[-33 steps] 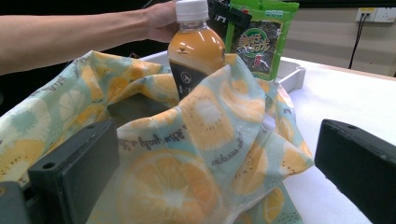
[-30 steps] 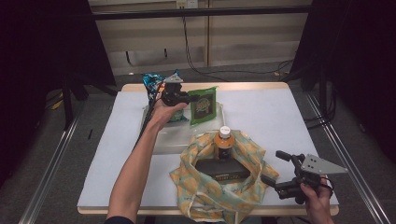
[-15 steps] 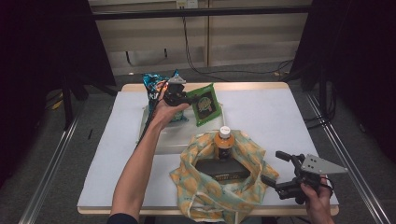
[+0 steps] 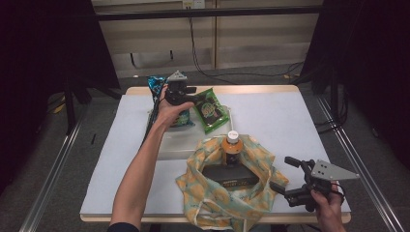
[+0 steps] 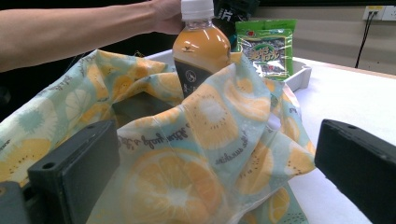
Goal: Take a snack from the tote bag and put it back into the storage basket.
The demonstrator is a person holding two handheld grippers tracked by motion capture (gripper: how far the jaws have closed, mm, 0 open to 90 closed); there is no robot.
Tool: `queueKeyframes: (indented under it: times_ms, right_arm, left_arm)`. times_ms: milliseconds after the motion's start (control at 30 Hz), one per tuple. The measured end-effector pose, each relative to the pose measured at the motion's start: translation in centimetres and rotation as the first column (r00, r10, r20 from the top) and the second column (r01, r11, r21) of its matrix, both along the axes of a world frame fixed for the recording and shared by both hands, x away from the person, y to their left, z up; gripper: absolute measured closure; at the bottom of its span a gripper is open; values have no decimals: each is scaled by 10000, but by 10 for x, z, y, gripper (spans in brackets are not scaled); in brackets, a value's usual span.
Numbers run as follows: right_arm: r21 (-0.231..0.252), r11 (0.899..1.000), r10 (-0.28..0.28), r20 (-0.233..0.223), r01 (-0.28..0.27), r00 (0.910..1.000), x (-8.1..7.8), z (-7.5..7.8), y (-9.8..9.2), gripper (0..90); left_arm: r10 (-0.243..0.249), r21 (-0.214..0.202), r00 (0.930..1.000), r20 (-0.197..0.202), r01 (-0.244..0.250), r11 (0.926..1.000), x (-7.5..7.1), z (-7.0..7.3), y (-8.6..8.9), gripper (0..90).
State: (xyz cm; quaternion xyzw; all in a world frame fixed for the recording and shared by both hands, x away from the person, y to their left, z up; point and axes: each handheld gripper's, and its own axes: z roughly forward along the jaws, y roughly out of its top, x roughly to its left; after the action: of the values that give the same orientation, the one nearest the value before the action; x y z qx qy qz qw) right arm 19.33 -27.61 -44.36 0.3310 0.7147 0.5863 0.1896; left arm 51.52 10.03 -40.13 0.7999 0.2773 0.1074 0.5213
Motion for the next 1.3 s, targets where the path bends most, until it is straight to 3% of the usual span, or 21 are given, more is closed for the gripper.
queueKeyframes:
  times_ms: [100,133,267,367,467,567,667,800,900,933,967,1000,1033,1067,1167,1200,1267,1300]
  right_arm:
    - [-21,10000,43,27,-43,10000,0,0,0,0]
    - [-33,10000,32,1,-32,10000,0,0,0,0]
    - [-71,10000,19,-28,-20,10000,1,0,0,0]
    - [-34,10000,44,-4,-44,10000,1,-1,1,0]
    - [-47,10000,22,-12,-22,10000,0,0,1,0]
    - [-42,10000,-11,-49,11,10000,1,-1,0,0]
    - [-90,9999,-103,-34,102,9999,1,-1,0,0]
    - [-83,9999,-134,-39,134,9999,1,-1,-1,0]
    - [-104,9999,-108,-16,108,9999,2,-1,-1,0]
    - [-80,9999,-103,-18,103,9999,2,-1,0,0]
    - [-115,9999,-120,-34,120,9999,1,-1,0,0]
    - [-88,9999,-125,-49,124,9999,1,-1,0,0]
    - [-101,9999,-100,-46,100,9999,1,-1,0,0]
    - [-97,9999,-99,-40,99,9999,1,-1,0,0]
    - [-79,9999,-118,-36,118,9999,2,-1,-1,0]
    - [-91,9999,-109,-36,108,9999,2,-1,-1,0]
    - [-76,9999,-74,-37,73,10000,2,-1,0,0]
    - [-76,10000,-64,-25,64,10000,2,-1,0,0]
  left_arm:
    - [-175,-23,9998,28,175,9998,-7,1,-1,437]
    - [-328,-204,9994,-68,326,9993,-12,0,-2,466]
    - [-835,165,9958,-379,842,9963,-21,-5,-7,635]
    - [-1183,266,9903,-725,1205,9924,-25,-13,-10,784]
    - [-1693,494,9796,-1085,1754,9833,-30,-24,-16,900]
    - [-1806,925,9743,-1349,1939,9767,-32,-35,-24,900]
    - [-1887,838,9693,-1577,2035,9755,-32,-43,-29,900]
    - [-2095,1390,9596,-1878,2372,9615,-33,-51,-35,900]
    - [-1985,1602,9601,-1970,2313,9596,-33,-58,-37,900]
    - [-1783,2069,9637,-1989,2191,9535,-32,-60,-36,900]
    - [-1827,2151,9613,-2063,2267,9499,-31,-61,-36,900]
    - [-1694,1992,9632,-2087,2114,9569,-31,-64,-37,900]
    - [-1871,1923,9591,-2125,2288,9543,-30,-67,-37,900]
    - [-1967,2091,9542,-2254,2446,9468,-29,-67,-37,900]
    - [-2182,2097,9462,-2389,2697,9399,-31,-72,-41,900]
    - [-2171,2281,9464,-2393,2721,9348,-31,-73,-43,900]
    - [-2036,2426,9476,-2462,2636,9336,-31,-74,-43,900]
    - [-1983,2663,9498,-2419,2615,9277,-30,-75,-43,900]
